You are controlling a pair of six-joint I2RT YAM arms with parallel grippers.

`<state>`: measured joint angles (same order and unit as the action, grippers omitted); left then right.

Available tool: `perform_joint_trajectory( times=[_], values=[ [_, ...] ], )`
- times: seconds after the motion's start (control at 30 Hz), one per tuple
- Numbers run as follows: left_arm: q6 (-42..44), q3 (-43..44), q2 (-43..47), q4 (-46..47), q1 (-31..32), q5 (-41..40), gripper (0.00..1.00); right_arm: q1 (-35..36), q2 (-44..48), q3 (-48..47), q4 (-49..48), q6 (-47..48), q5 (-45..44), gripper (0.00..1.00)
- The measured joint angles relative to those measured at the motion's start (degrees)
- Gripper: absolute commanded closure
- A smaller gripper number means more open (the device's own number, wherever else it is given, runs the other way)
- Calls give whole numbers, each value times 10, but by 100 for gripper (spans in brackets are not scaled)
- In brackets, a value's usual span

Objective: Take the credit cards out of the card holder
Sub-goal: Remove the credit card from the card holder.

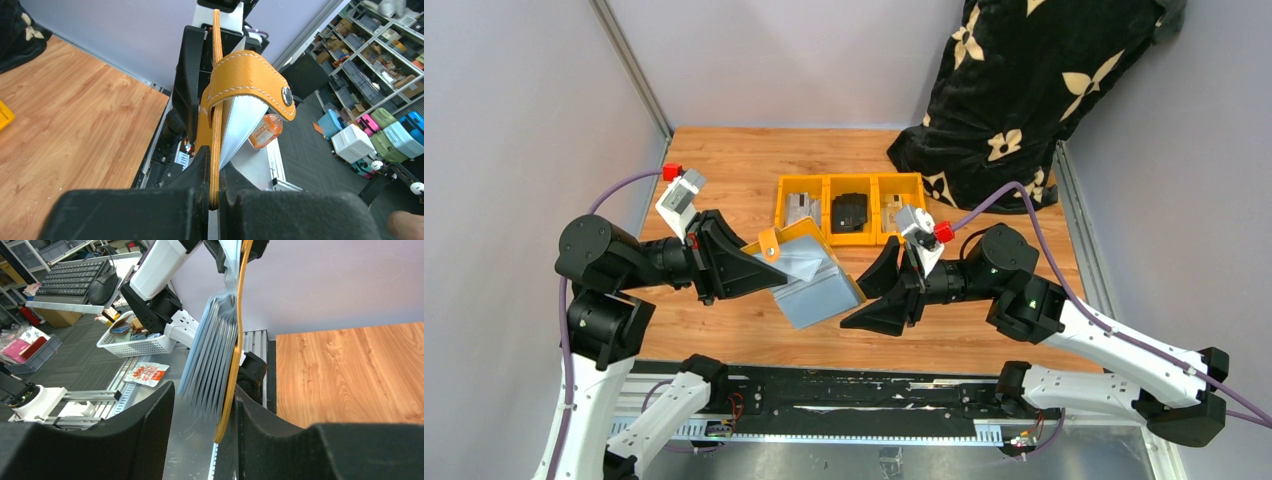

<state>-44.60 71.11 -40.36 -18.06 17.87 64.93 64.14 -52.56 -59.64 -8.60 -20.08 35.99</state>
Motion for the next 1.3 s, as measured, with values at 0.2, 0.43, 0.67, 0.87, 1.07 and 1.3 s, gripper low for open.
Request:
perform_joint_trajectory(
  times=[0.2,0.43,0.67,0.87,1.07,1.3],
  values=[
    [-2,0,-2,0,0,0,100,0,0,0,11,21,-9,68],
    [-4,0,-14,3,0,4,100,0,-1,-7,43,56,-48,81],
    [3,0,-37,22,-1,5,100,0,-12,-33,82,80,-91,74],
    [21,0,-64,23,-5,6,100,-39,-50,-52,101,70,-84,61],
    [44,-2,-94,12,-5,11,100,-93,-85,-56,91,37,-52,53],
    [81,-2,-121,-24,-4,19,100,-119,-87,-56,49,-12,-28,43]
  ],
)
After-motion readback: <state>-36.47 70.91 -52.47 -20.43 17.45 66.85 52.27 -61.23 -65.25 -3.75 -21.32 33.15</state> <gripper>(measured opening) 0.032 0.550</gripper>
